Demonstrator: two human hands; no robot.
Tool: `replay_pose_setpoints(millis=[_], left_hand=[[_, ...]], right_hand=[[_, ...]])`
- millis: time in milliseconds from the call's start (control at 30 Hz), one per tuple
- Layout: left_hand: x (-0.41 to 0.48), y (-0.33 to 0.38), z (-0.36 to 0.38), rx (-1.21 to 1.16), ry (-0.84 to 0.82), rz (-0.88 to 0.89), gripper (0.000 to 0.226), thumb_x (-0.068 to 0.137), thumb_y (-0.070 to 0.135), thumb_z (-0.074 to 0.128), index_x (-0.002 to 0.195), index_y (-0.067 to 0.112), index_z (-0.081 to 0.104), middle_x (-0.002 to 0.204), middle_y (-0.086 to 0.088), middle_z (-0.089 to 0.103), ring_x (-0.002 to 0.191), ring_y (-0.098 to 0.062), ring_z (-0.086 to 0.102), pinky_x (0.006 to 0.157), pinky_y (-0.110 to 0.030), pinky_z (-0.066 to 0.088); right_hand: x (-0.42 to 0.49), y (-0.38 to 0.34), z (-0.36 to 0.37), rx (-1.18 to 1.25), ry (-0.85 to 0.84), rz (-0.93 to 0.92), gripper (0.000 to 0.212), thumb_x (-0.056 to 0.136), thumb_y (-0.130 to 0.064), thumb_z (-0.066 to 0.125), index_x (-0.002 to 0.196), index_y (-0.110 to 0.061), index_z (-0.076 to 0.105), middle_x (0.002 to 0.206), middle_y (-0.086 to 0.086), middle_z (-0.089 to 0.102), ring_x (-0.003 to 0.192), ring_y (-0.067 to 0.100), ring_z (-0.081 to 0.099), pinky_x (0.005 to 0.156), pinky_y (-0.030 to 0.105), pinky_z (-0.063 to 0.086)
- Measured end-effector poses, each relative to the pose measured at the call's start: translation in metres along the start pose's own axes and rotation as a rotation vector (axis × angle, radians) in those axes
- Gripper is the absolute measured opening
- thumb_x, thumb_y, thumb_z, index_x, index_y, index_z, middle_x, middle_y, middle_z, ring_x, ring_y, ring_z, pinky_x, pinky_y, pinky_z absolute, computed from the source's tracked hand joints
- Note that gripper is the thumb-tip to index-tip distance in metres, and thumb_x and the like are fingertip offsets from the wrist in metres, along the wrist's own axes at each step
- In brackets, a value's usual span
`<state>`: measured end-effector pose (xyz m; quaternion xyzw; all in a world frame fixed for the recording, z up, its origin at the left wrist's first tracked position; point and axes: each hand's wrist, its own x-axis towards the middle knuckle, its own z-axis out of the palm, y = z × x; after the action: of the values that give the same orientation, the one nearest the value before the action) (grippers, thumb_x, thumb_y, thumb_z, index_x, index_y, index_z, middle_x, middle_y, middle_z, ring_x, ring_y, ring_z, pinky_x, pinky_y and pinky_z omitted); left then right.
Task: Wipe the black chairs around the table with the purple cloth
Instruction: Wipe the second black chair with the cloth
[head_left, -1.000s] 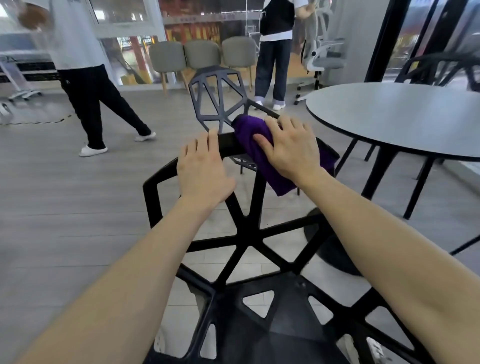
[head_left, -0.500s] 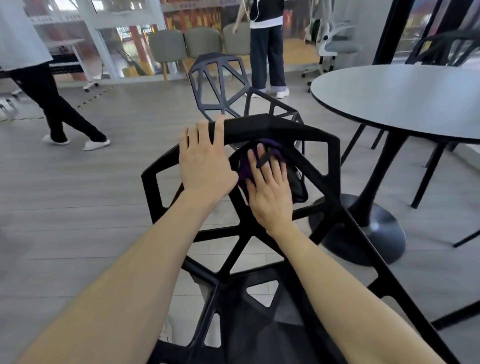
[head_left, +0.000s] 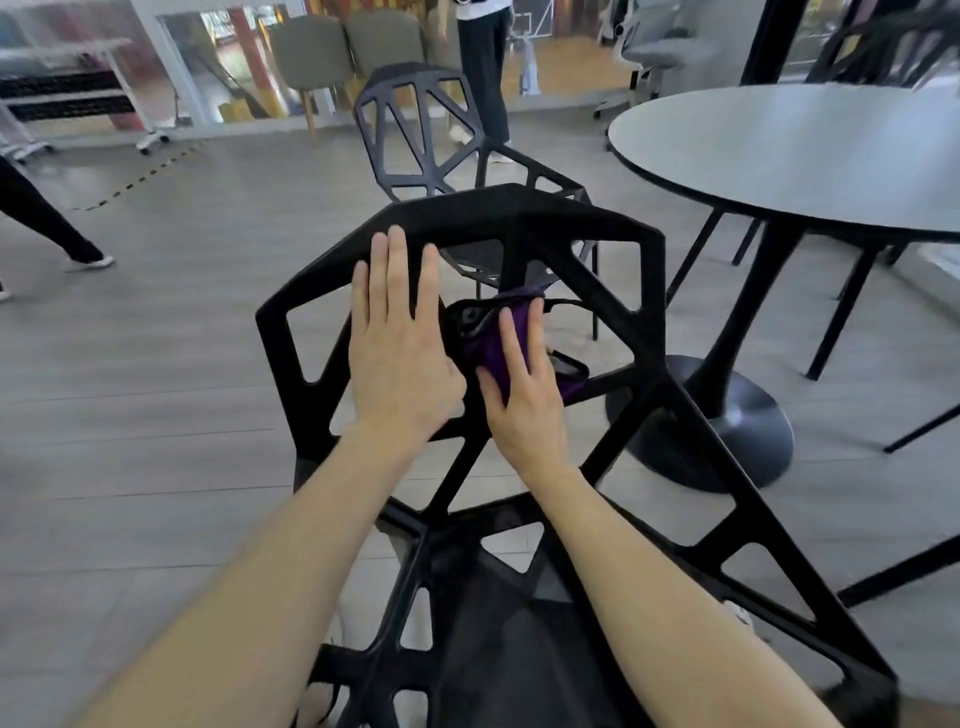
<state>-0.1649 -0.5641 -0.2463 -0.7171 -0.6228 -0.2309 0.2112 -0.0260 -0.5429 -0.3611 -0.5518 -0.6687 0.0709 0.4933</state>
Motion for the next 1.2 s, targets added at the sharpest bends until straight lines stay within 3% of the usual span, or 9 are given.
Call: replay_pose_setpoints(millis=[67,133,233,333,400,533,667,900,1200], left_hand=[[-0.045,0.01,0.014,-0.118,-0.022,-0.059,0.086,0.081,0.009,0.058,0.162,0.001,0.031,0.167,-0.023,0.026,0.16,-0.04,0.021,0.13,-0.053,0.021],[-0.076,0.012,0.035,-0.248,-0.111,-0.163,0.079,0.081,0.009,0.061,0.156,0.001,0.037,0.151,-0.018,0.045,0.143,-0.038,0.044,0.122,-0.051,0.036],[-0.076,0.015,0.044,-0.666,-0.276,-0.385,0.057,0.107,0.023,0.053,0.16,0.012,0.035,0.141,-0.004,0.062,0.129,-0.025,0.059,0.107,-0.039,0.047],[-0.05,0.02,0.038,-0.866,-0.227,-0.488,0.027,0.115,0.031,0.041,0.136,0.022,0.054,0.106,0.009,0.068,0.094,-0.006,0.064,0.082,-0.029,0.041],[-0.035,0.02,0.041,-0.876,-0.193,-0.524,0.015,0.116,0.033,0.041,0.118,0.025,0.054,0.093,0.007,0.066,0.085,-0.008,0.063,0.078,-0.036,0.047],[-0.021,0.005,0.067,-0.872,-0.225,-0.597,0.012,0.109,0.032,0.05,0.105,0.023,0.058,0.091,0.003,0.072,0.083,-0.027,0.074,0.08,-0.053,0.063],[-0.014,-0.004,0.071,-0.873,-0.256,-0.552,0.012,0.104,0.025,0.053,0.113,0.024,0.062,0.097,0.001,0.073,0.089,-0.027,0.075,0.082,-0.053,0.065],[-0.018,-0.002,0.074,-0.912,-0.227,-0.595,0.013,0.104,0.027,0.052,0.11,0.029,0.062,0.096,0.003,0.075,0.087,-0.025,0.076,0.08,-0.052,0.065],[-0.018,-0.001,0.073,-0.8,-0.205,-0.543,0.007,0.11,0.021,0.054,0.111,0.02,0.061,0.093,0.001,0.072,0.088,-0.025,0.072,0.084,-0.051,0.062]], right_hand=[[0.006,-0.005,-0.002,0.141,0.039,0.237,0.086,0.1,-0.038,0.073,0.169,-0.032,0.021,0.172,0.0,0.031,0.139,0.027,0.056,0.095,0.031,0.054],[0.012,-0.007,-0.008,0.14,0.009,0.314,0.053,0.099,-0.04,0.074,0.142,-0.015,0.055,0.117,-0.002,0.071,0.107,0.027,0.07,0.084,0.028,0.047],[0.023,-0.016,-0.029,-0.045,0.112,0.192,0.03,0.101,-0.043,0.069,0.105,-0.013,0.066,0.077,-0.006,0.067,0.072,0.026,0.064,0.071,0.04,0.044],[0.061,-0.039,-0.052,-0.109,0.383,0.071,0.031,0.101,-0.042,0.07,0.093,-0.014,0.063,0.077,-0.004,0.062,0.067,0.019,0.049,0.065,0.032,0.027],[0.086,-0.049,-0.056,-0.178,0.413,0.041,0.031,0.101,-0.044,0.069,0.099,-0.013,0.064,0.084,-0.002,0.063,0.073,0.018,0.051,0.067,0.03,0.03],[0.057,-0.021,-0.026,-0.167,0.215,0.005,0.033,0.099,-0.03,0.07,0.123,-0.009,0.062,0.102,0.01,0.061,0.084,0.027,0.058,0.067,0.036,0.042],[-0.016,0.018,-0.008,-0.296,-0.037,-0.069,0.031,0.09,-0.021,0.068,0.118,-0.007,0.064,0.094,0.012,0.057,0.082,0.035,0.056,0.073,0.047,0.046],[0.032,-0.017,-0.03,-0.057,0.207,0.152,0.034,0.105,-0.035,0.064,0.125,-0.009,0.055,0.114,0.005,0.061,0.085,0.018,0.056,0.071,0.031,0.042],[-0.042,0.035,-0.006,-0.298,-0.223,-0.037,0.045,0.084,-0.012,0.072,0.126,-0.015,0.056,0.104,0.013,0.054,0.067,0.039,0.055,0.053,0.042,0.047]])
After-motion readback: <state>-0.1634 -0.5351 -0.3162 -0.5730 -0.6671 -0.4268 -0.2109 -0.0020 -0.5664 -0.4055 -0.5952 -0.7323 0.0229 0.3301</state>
